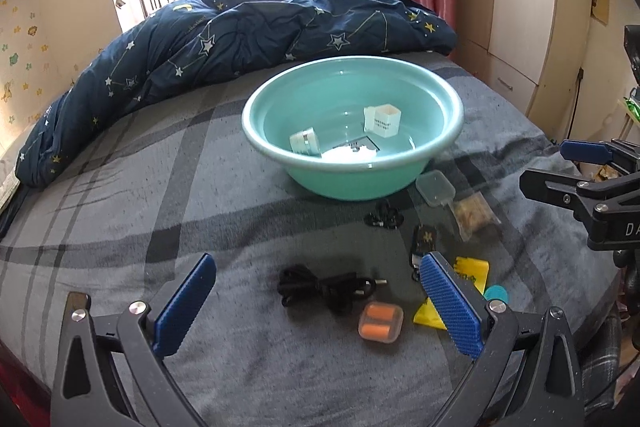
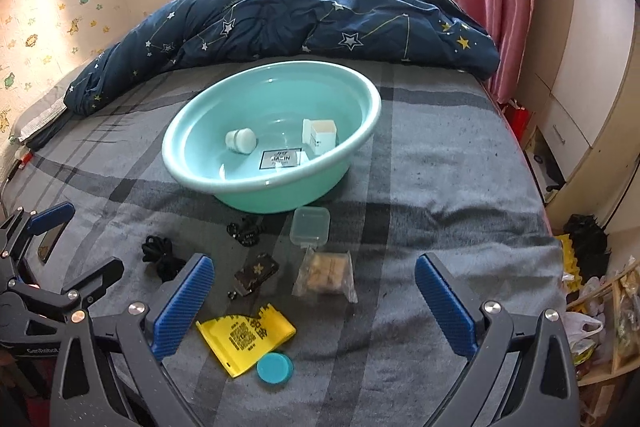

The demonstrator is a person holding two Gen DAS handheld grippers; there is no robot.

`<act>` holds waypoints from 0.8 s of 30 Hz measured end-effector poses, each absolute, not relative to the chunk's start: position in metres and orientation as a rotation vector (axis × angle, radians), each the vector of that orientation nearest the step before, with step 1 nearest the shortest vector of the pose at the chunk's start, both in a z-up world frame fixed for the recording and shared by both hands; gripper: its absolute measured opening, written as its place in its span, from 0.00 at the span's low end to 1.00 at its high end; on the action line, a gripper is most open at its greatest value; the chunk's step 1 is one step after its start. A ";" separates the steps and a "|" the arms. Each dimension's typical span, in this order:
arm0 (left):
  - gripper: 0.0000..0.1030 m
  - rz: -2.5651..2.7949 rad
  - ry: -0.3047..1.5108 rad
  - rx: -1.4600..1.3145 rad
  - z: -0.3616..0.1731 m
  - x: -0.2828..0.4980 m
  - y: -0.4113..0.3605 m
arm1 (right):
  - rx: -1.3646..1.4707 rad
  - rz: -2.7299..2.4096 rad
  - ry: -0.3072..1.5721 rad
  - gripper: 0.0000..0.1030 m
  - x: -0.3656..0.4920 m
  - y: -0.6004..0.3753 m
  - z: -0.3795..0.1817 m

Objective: Organize objects
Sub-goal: 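Withdraw both grippers from the basin back toward the remaining items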

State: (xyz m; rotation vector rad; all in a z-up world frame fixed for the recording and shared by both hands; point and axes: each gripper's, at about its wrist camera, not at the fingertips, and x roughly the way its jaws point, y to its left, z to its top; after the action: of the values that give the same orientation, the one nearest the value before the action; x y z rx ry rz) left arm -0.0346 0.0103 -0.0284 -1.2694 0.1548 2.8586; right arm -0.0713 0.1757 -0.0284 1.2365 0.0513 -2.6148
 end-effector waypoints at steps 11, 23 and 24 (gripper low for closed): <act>1.00 2.851 0.133 -1.282 -0.053 -0.016 0.012 | 1.251 -2.627 0.061 1.00 -0.053 0.182 -0.052; 1.00 2.840 0.111 -1.320 -0.068 -0.012 0.009 | 1.296 -2.607 0.043 1.00 -0.050 0.183 -0.071; 1.00 2.836 0.108 -1.323 -0.068 -0.012 0.009 | 1.299 -2.608 0.043 1.00 -0.051 0.184 -0.072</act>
State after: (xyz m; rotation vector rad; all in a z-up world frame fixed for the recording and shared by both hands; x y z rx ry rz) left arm -0.0120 0.0086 -0.0684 -1.3225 0.1077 2.8362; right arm -0.0510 0.1836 -0.0723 1.2991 0.0433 -2.6079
